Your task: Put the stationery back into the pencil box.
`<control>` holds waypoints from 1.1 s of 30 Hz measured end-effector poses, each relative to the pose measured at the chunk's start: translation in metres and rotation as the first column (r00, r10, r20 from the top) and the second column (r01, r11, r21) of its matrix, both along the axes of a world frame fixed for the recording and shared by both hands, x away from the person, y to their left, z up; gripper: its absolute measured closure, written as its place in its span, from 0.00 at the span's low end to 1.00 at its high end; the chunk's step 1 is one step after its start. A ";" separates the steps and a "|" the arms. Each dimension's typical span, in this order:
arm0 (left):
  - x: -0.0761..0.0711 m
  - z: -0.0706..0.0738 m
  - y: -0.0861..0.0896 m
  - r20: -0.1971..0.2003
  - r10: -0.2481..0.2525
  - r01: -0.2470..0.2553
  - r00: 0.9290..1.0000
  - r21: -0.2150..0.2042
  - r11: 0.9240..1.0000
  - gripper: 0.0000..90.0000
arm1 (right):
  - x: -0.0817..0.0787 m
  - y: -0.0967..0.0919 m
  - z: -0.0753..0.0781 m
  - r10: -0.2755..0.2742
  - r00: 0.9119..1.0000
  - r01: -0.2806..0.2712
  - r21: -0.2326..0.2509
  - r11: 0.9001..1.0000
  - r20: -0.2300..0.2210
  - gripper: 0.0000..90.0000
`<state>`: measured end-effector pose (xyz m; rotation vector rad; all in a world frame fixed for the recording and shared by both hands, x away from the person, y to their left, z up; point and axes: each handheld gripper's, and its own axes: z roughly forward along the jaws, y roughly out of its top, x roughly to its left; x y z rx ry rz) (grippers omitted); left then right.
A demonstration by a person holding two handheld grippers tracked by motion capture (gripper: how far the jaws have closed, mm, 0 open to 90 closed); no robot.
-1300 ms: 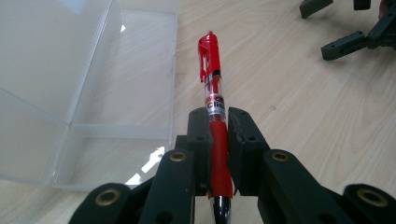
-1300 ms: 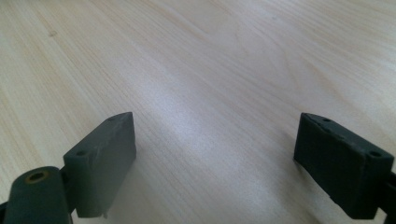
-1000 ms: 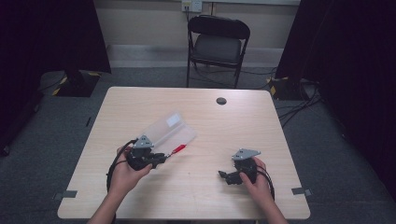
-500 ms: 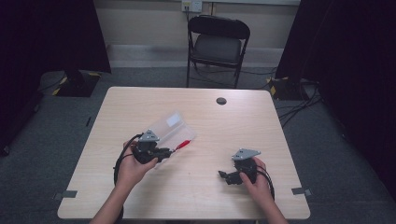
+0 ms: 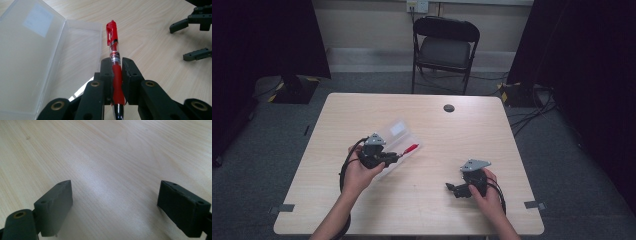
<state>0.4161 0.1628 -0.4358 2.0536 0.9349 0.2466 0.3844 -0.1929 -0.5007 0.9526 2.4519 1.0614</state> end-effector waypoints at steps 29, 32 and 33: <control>0.026 -0.010 -0.004 0.028 0.073 -0.074 0.997 0.031 0.997 0.89 | 0.000 0.000 0.000 0.001 1.000 -0.001 0.002 1.000 -0.001 0.13; 0.028 -0.011 -0.005 0.029 0.077 -0.078 0.997 0.042 0.996 0.89 | 0.000 0.000 0.000 0.001 1.000 -0.001 0.000 1.000 0.000 0.13; 0.029 -0.012 -0.005 0.025 0.070 -0.071 0.997 0.050 0.996 0.89 | 0.000 0.000 0.000 0.000 1.000 0.000 0.000 1.000 0.000 0.13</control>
